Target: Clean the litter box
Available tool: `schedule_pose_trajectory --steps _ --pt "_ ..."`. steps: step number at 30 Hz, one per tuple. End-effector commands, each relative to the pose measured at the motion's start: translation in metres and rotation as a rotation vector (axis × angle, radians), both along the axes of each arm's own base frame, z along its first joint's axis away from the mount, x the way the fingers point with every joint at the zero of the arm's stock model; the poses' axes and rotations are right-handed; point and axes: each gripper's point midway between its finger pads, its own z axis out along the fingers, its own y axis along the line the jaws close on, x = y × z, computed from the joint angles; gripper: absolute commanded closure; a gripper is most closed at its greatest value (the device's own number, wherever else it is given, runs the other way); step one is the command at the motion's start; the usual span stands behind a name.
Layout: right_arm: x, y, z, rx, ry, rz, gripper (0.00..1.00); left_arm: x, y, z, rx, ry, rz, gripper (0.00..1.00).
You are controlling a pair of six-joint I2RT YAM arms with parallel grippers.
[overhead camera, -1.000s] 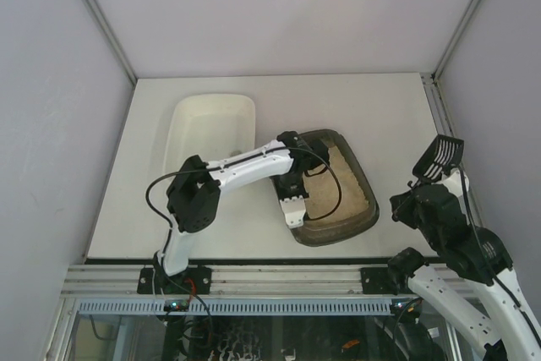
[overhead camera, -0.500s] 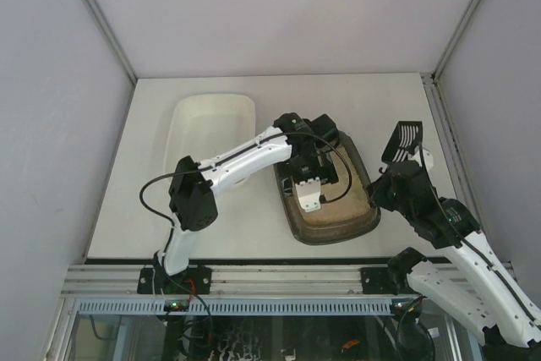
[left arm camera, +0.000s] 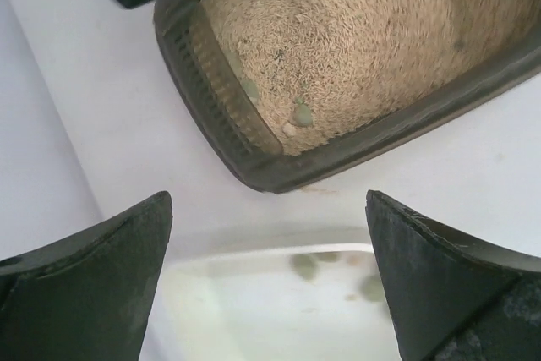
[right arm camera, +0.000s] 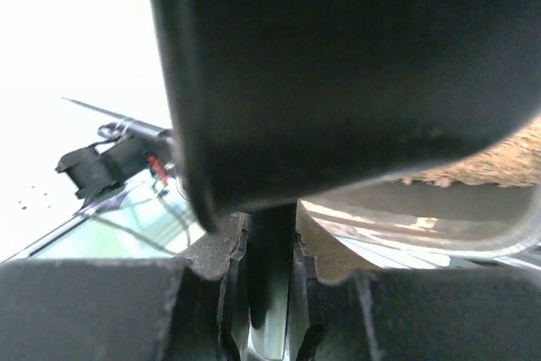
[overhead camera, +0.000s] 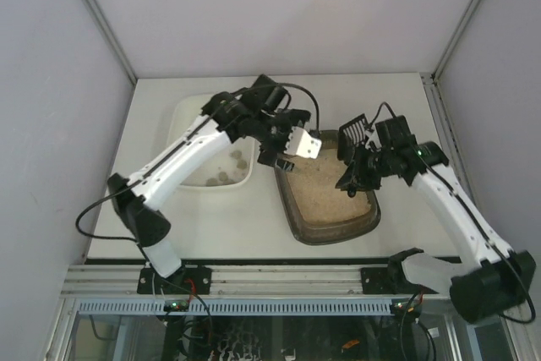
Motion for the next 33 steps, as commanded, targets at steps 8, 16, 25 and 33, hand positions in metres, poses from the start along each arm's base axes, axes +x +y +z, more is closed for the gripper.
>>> schedule_pose_trajectory --steps 8,16,25,33 --pt "-0.005 0.056 -0.012 0.148 0.436 0.205 1.00 0.027 -0.009 0.040 -0.512 0.715 0.981 0.00" --pt "0.003 0.064 -0.017 0.063 0.450 0.217 1.00 0.061 -0.012 0.031 -0.669 0.950 1.259 0.00" --pt "-0.001 0.066 -0.037 -0.015 0.526 0.225 1.00 0.108 -0.025 -0.017 -0.679 1.202 1.355 0.00" --pt "-0.008 0.068 -0.051 -0.060 0.567 0.262 1.00 0.113 -0.024 -0.042 -0.745 1.274 1.342 0.00"
